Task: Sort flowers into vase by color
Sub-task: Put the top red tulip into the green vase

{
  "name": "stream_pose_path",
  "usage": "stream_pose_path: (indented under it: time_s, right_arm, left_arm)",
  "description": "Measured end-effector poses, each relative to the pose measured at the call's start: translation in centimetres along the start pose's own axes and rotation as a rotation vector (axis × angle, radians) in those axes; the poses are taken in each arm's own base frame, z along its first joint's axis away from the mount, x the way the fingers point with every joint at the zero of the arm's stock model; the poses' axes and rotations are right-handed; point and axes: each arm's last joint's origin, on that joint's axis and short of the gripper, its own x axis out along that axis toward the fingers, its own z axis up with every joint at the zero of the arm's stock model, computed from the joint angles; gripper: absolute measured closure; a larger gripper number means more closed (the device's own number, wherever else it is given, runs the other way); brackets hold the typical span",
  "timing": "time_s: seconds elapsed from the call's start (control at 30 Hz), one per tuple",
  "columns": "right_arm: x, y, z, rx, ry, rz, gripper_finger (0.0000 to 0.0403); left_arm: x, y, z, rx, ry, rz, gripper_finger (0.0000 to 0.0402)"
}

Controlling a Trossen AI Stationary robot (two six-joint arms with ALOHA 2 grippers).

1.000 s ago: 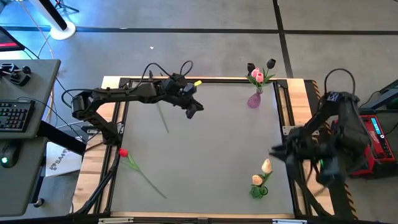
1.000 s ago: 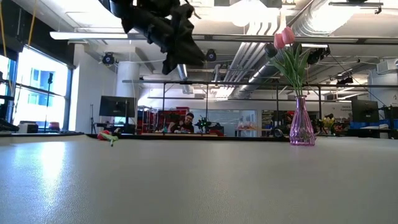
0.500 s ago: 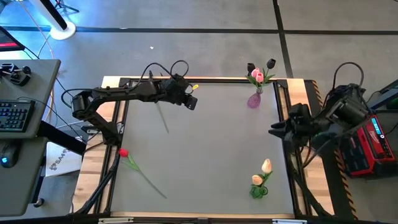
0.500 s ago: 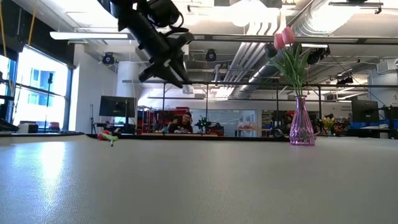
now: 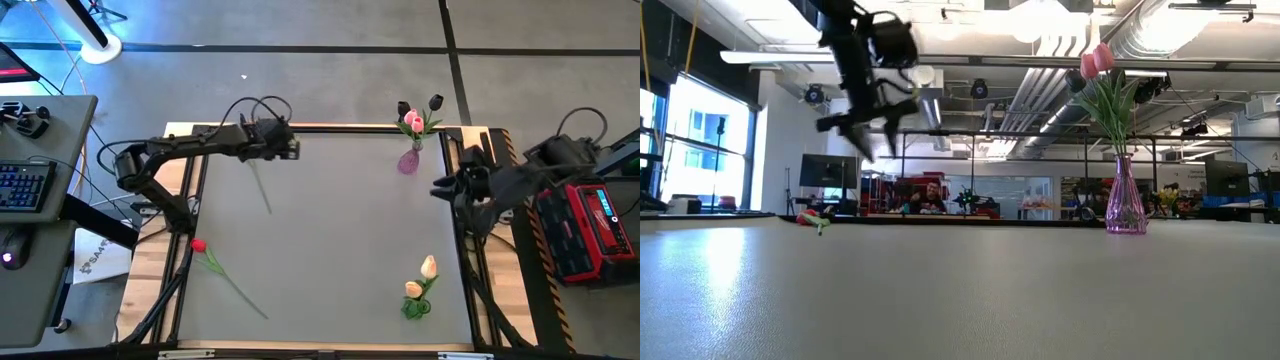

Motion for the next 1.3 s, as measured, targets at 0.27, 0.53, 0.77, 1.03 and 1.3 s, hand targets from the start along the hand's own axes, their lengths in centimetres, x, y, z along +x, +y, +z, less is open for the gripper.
stream_pose_path:
  time_s: [0.27, 0.53, 0.77, 1.03, 1.3]
  right_arm:
    - [0.5, -0.4, 0.6, 0.011, 0.006, -0.039, 0.0276]
    - [0.6, -0.4, 0.5, 0.009, 0.028, -0.024, 0.0276]
    - [0.7, -0.6, 0.7, 0.004, 0.019, -0.041, 0.0276]
    - [0.8, -0.6, 0.8, 0.013, 0.017, -0.047, 0.0276]
    - [0.8, -0.6, 0.7, 0.032, 0.022, -0.043, 0.0276]
  left_arm:
    - [4.2, 4.4, -0.6, -0.279, 0.021, 0.151, 0.0208]
    - [6.3, 6.4, -2.8, -0.362, 0.072, 0.177, 0.0208]
    - [6.9, 7.3, -4.0, -0.372, 0.083, 0.225, 0.0208]
    - [8.0, 8.8, -5.5, -0.382, 0.081, 0.285, 0.0209]
    - [8.4, 9.0, -6.4, -0.319, 0.076, 0.294, 0.0273]
